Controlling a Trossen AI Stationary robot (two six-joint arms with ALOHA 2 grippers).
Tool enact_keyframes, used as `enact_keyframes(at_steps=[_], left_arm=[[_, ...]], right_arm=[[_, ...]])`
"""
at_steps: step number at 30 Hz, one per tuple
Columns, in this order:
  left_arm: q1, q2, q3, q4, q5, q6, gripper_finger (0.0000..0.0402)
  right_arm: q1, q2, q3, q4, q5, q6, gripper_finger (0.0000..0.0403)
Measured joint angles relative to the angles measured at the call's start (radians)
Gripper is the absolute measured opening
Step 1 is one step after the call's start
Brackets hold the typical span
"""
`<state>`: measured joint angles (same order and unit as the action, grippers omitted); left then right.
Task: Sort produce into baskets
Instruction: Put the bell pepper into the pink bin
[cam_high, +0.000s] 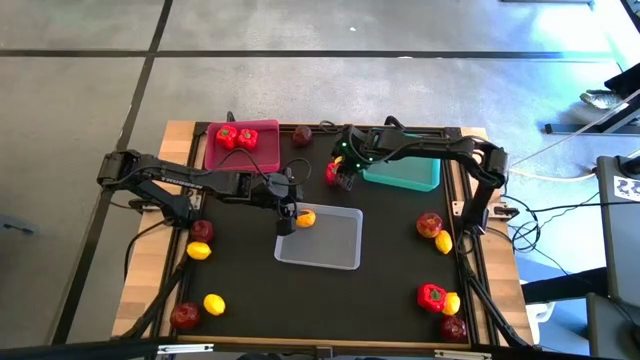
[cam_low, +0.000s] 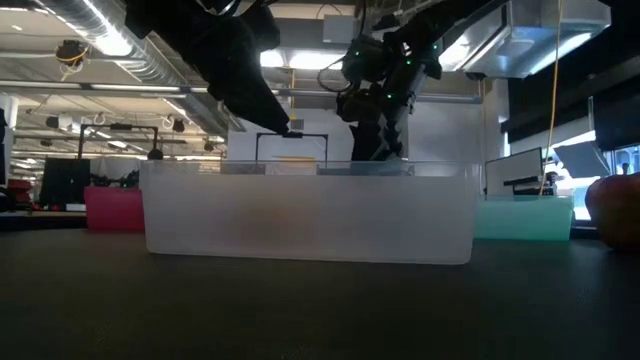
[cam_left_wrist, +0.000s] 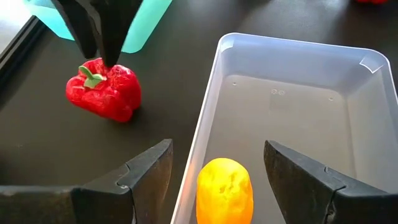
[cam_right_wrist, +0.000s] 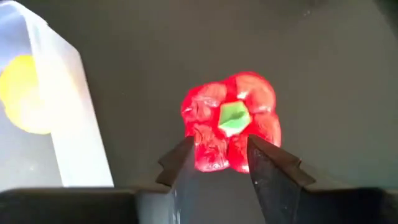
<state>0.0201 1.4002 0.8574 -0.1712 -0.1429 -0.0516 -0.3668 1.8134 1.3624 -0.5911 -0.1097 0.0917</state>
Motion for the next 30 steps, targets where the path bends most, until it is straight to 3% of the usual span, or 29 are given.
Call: enact_keyframes(at_steps=[6,12,20,23,30], left_arm=[[0.002,0.000,0.000,0.011,-0.009,-0.002,0.0249],[0.022,0.004,0.000,0.106,-0.057,-0.044,0.0249],[0.098,0.010,0.000,0.144,-0.054,-0.126,0.0249],[0.121,0.035,0.000,0.172,-0.020,-0.110,0.0249],[0.163,0.166,0.021,0.283,0.010,-0.096,0.0249]], right_arm=[[0.008,-0.098,0.000,-0.117,-0.001,-0.031,0.0145],[0.065,-0.219,-0.035,-0.181,0.116,-0.049,0.0144],[0.189,-0.359,-0.222,-0.065,0.287,-0.038,0.0144],[0.227,-0.391,-0.300,0.019,0.306,-0.046,0.0144],[0.269,-0.403,-0.379,0.040,0.342,-0.038,0.0144]])
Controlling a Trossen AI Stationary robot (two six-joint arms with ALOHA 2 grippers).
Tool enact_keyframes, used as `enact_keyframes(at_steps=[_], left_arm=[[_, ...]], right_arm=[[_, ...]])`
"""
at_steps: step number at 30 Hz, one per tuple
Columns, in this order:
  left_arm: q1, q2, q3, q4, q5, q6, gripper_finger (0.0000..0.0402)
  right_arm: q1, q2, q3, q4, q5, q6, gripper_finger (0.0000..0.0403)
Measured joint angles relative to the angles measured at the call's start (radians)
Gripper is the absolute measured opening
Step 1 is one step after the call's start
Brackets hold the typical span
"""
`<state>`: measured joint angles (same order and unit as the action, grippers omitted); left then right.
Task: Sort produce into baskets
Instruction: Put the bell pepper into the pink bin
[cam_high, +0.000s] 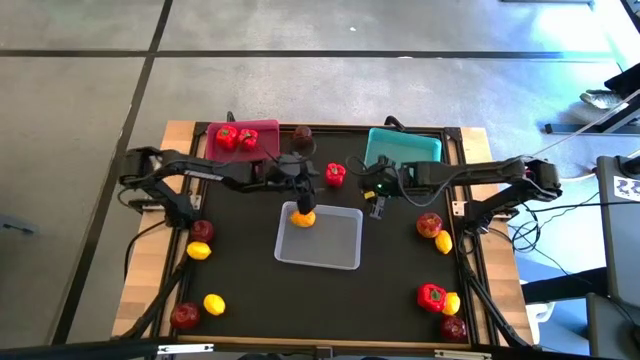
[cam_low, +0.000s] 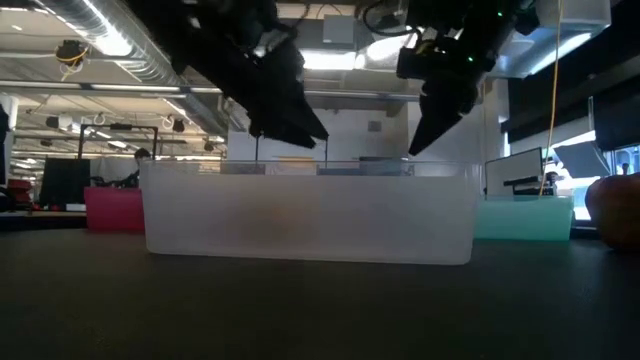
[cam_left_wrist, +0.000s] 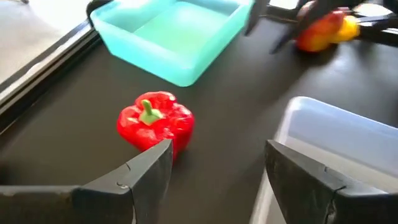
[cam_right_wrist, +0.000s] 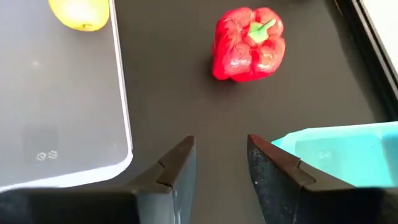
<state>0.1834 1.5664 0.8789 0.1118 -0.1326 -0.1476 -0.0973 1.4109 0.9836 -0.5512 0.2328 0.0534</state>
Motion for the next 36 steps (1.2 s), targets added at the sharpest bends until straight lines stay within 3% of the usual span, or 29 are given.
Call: enact_keyframes(at_steps=[14,26,36], left_arm=[[0.083,0.271,0.201,0.005,-0.001,-0.019,0.0249],[0.113,0.308,0.229,0.058,-0.007,-0.007,0.0248],[0.134,0.362,0.230,0.076,-0.009,-0.012,0.0185]], right_arm=[[-0.001,0.000,-0.011,0.008,-0.006,-0.006,0.0144],[-0.001,0.000,-0.011,0.013,-0.024,-0.006,0.0144],[-0.001,0.000,-0.011,0.015,-0.024,-0.006,0.0144]])
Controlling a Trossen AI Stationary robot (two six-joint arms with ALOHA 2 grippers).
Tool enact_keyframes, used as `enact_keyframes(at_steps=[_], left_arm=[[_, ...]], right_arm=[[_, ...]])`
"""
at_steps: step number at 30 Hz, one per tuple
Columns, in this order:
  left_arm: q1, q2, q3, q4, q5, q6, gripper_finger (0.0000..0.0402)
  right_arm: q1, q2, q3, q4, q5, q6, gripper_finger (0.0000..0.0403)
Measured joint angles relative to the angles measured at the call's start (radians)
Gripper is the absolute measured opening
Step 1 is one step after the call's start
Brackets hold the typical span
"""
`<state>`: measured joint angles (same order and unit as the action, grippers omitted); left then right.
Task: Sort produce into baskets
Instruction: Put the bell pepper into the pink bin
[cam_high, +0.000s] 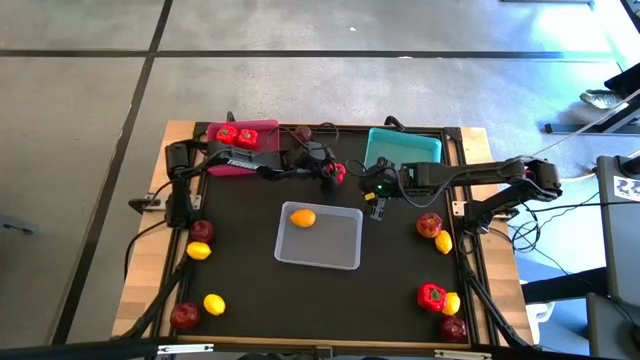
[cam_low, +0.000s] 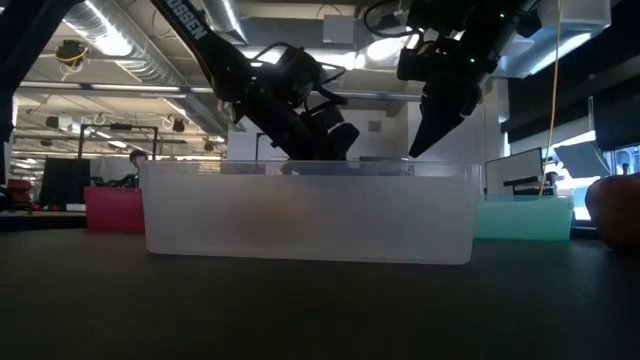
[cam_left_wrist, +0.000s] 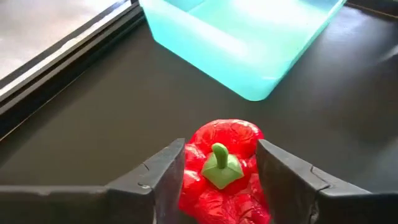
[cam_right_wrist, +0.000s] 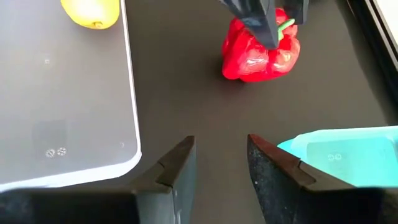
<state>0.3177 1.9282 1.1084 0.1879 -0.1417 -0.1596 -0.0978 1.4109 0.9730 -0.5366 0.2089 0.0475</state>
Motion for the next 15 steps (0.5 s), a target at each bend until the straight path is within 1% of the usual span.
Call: enact_keyframes(at_steps=[6,15], left_arm=[[-0.001,0.005,0.000,0.012,-0.005,0.006,0.0140],[-0.006,0.006,0.000,0.015,0.006,0.047,0.0050]], right_arm=[[0.000,0.000,0.000,-0.007,0.000,0.004,0.0144],[0.000,0.000,0.000,-0.007,0.000,0.005,0.0144]])
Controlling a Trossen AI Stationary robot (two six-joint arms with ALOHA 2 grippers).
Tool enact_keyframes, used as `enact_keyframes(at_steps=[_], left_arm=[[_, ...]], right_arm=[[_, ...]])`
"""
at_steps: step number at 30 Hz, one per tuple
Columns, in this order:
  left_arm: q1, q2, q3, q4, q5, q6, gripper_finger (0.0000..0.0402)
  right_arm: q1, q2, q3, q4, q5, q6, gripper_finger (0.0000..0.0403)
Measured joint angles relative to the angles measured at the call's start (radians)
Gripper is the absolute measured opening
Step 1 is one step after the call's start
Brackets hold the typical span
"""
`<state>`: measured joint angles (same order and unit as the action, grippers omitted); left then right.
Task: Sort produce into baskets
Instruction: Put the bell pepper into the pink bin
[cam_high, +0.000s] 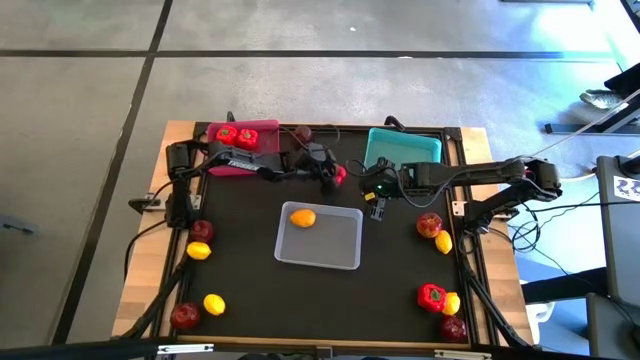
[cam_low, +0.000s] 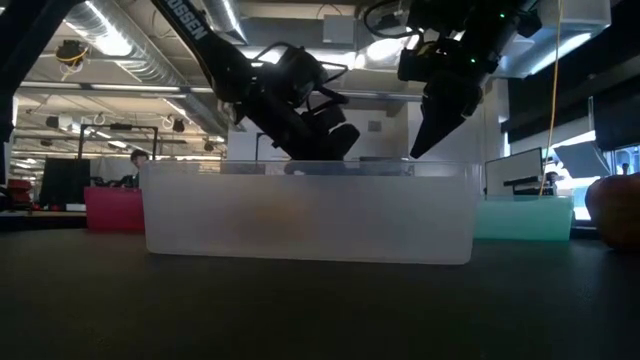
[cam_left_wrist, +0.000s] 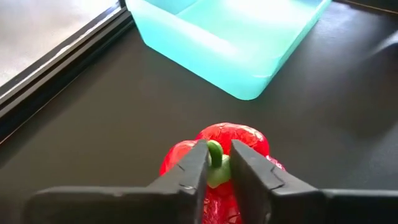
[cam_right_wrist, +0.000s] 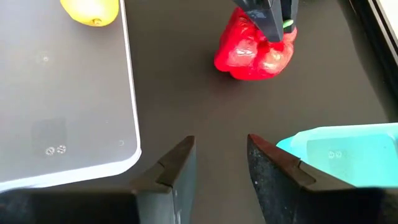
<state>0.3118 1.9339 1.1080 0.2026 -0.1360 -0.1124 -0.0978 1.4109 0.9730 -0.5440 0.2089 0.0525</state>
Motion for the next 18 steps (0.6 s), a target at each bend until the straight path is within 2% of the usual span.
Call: enact_keyframes(at_steps=[6,13,18], left_arm=[[-0.007,0.000,-0.001,0.012,-0.001,0.010,0.0008],[-0.018,-0.005,-0.002,0.012,-0.005,0.009,0.0020],[-0.024,-0.063,-0.003,-0.025,-0.010,0.007,0.0018]], right_arm=[[0.000,0.000,0.000,0.001,0.000,0.001,0.0144],[0.000,0.000,0.000,-0.008,0.000,0.002,0.0144],[0.000,0.000,0.000,-0.008,0.000,0.009,0.0144]])
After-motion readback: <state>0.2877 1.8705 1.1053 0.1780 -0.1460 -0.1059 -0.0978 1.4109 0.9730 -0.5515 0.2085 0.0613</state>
